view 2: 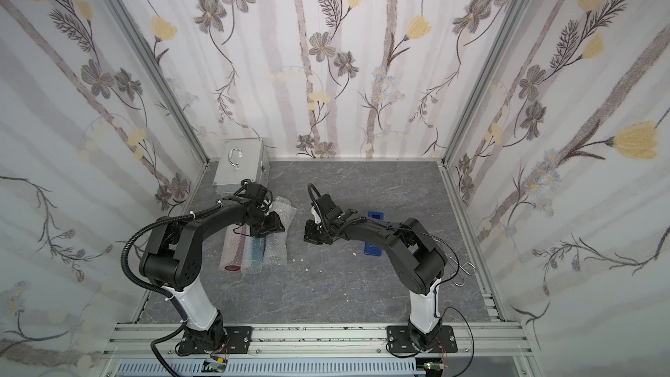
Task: Wrap wine bottles in bubble wrap
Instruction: Stick the tape on the bubble wrap, then reset both arms
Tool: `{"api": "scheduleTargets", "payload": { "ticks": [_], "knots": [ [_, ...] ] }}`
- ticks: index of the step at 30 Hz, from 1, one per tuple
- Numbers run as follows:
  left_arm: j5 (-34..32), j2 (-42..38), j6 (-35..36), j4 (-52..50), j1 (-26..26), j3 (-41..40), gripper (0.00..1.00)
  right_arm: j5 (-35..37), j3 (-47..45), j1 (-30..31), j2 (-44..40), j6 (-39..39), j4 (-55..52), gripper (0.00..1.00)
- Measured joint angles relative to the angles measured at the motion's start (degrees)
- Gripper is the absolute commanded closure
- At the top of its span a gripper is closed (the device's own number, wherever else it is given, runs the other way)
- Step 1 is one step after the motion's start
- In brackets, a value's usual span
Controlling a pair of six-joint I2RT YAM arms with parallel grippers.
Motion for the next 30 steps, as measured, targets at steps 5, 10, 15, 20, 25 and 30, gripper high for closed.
{"api": "scheduleTargets", "payload": {
  "ticks": [5,10,15,20,25,30],
  "knots": [
    [0.2,-2.6,0.3,-0.6,-1.4,2.3,0.18,3.9,-3.3,-2.8,-7.1,-1.8,-0.3,0.84],
    [0.1,-4.4,1.0,-0.6,-1.9,2.9,0.0,5.2,-6.8,-4.9,-12.2,-3.0,-1.5,0.82],
    [-0.7,-4.9,1.8,-1.1,-1.9,2.9,0.0,6.5,-7.5,-5.8,-13.4,-4.0,-2.6,0.81],
    [-0.7,-8.2,2.6,-1.6,-1.9,3.3,0.0,6.4,-5.5,-5.5,-11.6,-4.4,-2.6,0.81],
    [-0.7,-13.2,6.1,-1.5,-1.7,3.2,0.0,6.2,-0.6,-4.9,-8.1,-5.6,-2.9,0.8],
    [-2.2,-19.9,11.6,-0.1,1.6,-0.4,0.0,8.0,3.2,-5.7,-7.6,-8.2,-5.3,0.73]
  ]
}}
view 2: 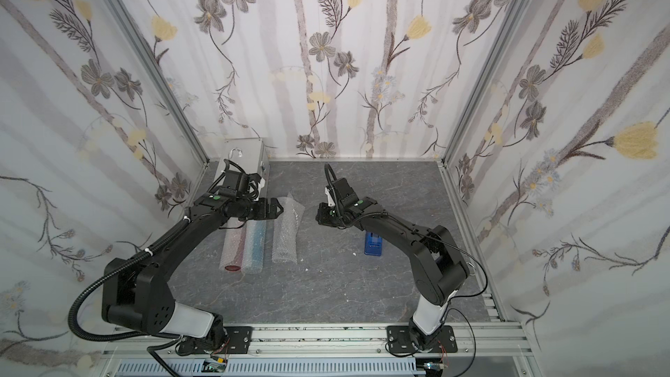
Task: Wrap wine bottles in bubble wrap
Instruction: Reset both arms
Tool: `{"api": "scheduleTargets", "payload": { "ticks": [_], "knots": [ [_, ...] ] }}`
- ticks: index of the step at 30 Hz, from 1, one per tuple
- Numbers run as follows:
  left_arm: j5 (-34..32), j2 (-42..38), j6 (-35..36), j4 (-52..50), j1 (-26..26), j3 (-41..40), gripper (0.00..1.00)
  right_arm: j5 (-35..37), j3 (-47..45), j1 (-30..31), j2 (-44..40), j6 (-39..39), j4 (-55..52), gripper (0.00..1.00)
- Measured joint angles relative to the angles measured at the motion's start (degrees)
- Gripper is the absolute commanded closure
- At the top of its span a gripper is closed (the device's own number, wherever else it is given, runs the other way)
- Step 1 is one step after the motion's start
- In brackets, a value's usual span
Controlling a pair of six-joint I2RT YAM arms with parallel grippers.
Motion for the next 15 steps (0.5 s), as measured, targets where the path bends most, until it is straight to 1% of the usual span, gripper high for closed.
{"api": "scheduleTargets", "payload": {
  "ticks": [2,7,10,13,15],
  "knots": [
    [-0.1,-3.0,1.9,1.5,2.4,-2.0,0.0,1.6,0.0,-1.0,-1.6,-1.4,-1.1,0.65],
    [-1.9,-10.5,6.1,9.0,9.3,-10.5,0.0,8.9,-4.3,-6.2,-10.4,-6.2,-2.5,0.37],
    [-3.3,-12.3,8.9,14.3,11.5,-15.6,0.0,12.8,-8.3,-10.5,-16.8,-9.3,-2.9,0.25],
    [-5.4,-12.6,12.1,23.2,12.5,-22.8,0.0,16.7,-12.5,-15.2,-22.8,-12.4,-2.3,0.16],
    [-6.3,-12.3,13.5,29.5,13.3,-27.7,0.0,18.2,-15.3,-18.2,-25.6,-14.1,-0.9,0.04]
  ]
}}
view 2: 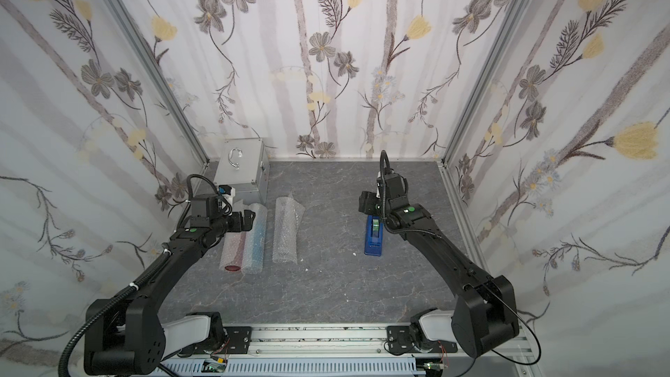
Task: Wrap wine bottles in bubble wrap
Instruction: Reset both arms
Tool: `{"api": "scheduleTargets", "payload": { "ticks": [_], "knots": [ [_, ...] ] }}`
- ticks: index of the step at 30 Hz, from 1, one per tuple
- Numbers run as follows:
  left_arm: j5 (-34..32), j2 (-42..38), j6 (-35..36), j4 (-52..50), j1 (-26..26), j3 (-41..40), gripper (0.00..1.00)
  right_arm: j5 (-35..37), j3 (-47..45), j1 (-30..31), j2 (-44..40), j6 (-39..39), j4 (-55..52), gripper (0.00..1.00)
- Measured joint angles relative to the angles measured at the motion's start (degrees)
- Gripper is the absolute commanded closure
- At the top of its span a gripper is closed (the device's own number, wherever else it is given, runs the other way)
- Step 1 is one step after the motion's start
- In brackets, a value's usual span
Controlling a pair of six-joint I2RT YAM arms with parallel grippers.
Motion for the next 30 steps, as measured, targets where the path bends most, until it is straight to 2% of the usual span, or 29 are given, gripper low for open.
{"api": "scheduleTargets", "payload": {
  "ticks": [1,7,14,21,25,30],
  "knots": [
    [-0.7,0.5,0.3,3.5,0.4,-2.2,0.0,0.5,-1.7,-1.7,-1.4,-0.9,0.7,0.0],
    [-0.6,5.9,1.2,23.8,1.0,-11.8,0.0,4.5,-11.7,-9.7,-7.4,-5.3,8.7,0.0],
    [-1.0,11.6,-0.3,40.5,1.0,-15.3,0.0,7.3,-25.9,-16.2,-11.0,-12.2,25.8,0.0],
    [-2.4,19.5,-2.1,58.9,1.0,-20.7,0.0,6.6,-35.3,-22.0,-10.2,-14.3,45.0,0.0],
    [-4.6,20.0,-2.4,60.9,1.0,-19.9,0.0,5.5,-38.8,-23.3,-8.2,-14.6,53.9,0.0],
    [-7.4,20.0,-3.3,56.9,0.7,-15.1,0.0,4.2,-40.5,-23.7,-4.8,-15.0,62.8,0.0]
  ]
}}
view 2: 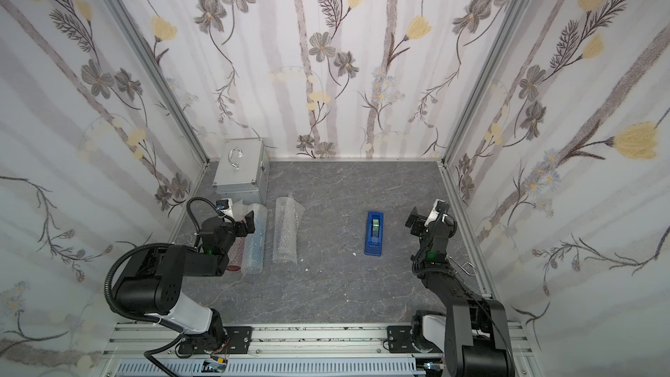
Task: Wrap wine bottles in bubble wrap
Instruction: Reset both arms
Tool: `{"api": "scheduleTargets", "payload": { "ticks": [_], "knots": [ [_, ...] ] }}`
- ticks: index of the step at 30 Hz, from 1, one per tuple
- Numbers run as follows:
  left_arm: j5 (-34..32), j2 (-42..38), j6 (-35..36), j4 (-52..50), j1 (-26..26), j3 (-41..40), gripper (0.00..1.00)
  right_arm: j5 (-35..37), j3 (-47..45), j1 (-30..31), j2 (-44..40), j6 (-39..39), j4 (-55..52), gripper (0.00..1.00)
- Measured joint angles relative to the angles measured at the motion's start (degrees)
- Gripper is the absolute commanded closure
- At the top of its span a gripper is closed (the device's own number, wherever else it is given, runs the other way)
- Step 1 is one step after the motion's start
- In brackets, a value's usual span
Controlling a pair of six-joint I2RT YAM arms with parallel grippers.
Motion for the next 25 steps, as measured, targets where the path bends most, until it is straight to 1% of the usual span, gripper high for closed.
{"api": "scheduleTargets", "payload": {
  "ticks": [3,6,10,16,25],
  "knots": [
    [-1.2,0.0,-0.2,-1.9,-0.3,0.3,0.0,-1.0,0.2,-0.6,2.8,0.0,5.0,0.0],
    [-1.9,0.0,-0.3,-3.3,-0.3,0.3,0.0,-2.0,0.9,0.0,4.7,-0.8,6.4,0.0],
    [-2.4,0.0,-0.3,-3.5,-0.4,0.3,0.0,-3.4,-4.2,1.6,6.5,-2.2,15.4,0.0],
    [-3.5,0.0,-0.3,-3.5,-0.7,0.3,0.0,-2.7,-5.3,1.7,6.9,-2.7,20.1,0.0],
    [-4.9,0.0,-0.3,-3.5,-1.1,0.3,0.0,-2.7,-5.9,1.7,6.3,-3.0,21.4,0.0]
  ]
}}
